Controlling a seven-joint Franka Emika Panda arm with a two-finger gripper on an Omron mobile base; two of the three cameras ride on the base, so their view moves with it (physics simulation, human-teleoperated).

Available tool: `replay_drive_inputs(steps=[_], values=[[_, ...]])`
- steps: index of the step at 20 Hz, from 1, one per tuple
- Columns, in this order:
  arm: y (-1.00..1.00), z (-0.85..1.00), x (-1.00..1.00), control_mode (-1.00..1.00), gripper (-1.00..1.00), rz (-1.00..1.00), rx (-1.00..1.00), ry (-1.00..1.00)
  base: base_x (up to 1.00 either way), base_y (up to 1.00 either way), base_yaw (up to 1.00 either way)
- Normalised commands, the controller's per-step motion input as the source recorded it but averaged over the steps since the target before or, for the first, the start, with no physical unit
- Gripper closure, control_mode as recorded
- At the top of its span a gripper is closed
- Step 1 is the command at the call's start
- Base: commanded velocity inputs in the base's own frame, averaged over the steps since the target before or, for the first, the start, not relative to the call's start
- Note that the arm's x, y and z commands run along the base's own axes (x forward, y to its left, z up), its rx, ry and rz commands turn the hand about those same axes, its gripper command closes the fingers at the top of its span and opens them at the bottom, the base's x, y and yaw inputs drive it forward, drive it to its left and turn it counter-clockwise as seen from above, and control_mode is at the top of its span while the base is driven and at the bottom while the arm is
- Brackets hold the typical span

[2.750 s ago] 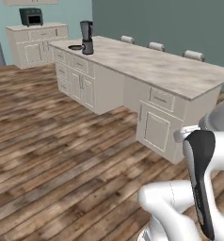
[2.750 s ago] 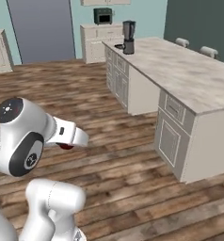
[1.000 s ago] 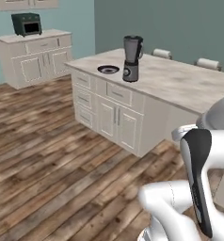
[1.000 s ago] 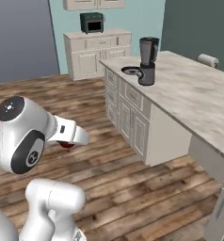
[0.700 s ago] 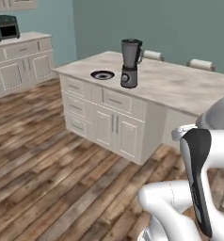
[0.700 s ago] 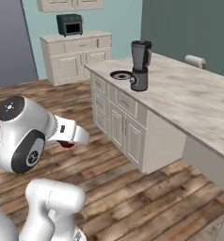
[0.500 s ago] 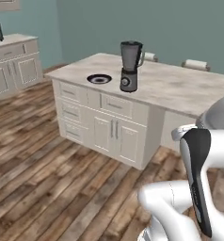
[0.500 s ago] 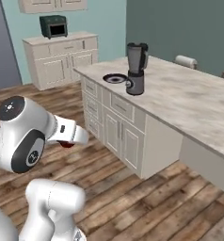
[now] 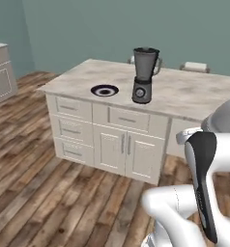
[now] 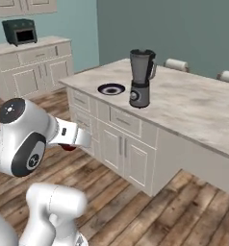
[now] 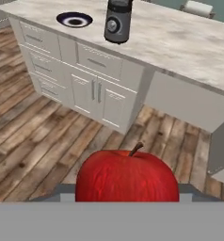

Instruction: Pick the apple and peach from the fridge and place them on the plate next to the blender to make a fruit smoothie.

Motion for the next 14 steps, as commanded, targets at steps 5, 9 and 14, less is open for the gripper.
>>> replay_drive_inputs(steps=[5, 9, 14], values=[[0.0, 0.0, 0.0, 1.0, 1.0, 0.0, 0.0, 0.0, 1.0, 1.0, -0.37], [0.0, 0.0, 0.0, 1.0, 1.0, 0.0, 0.0, 0.0, 1.0, 1.0, -0.39], [0.0, 0.0, 0.0, 1.0, 1.0, 0.0, 0.0, 0.0, 1.0, 1.0, -0.39]])
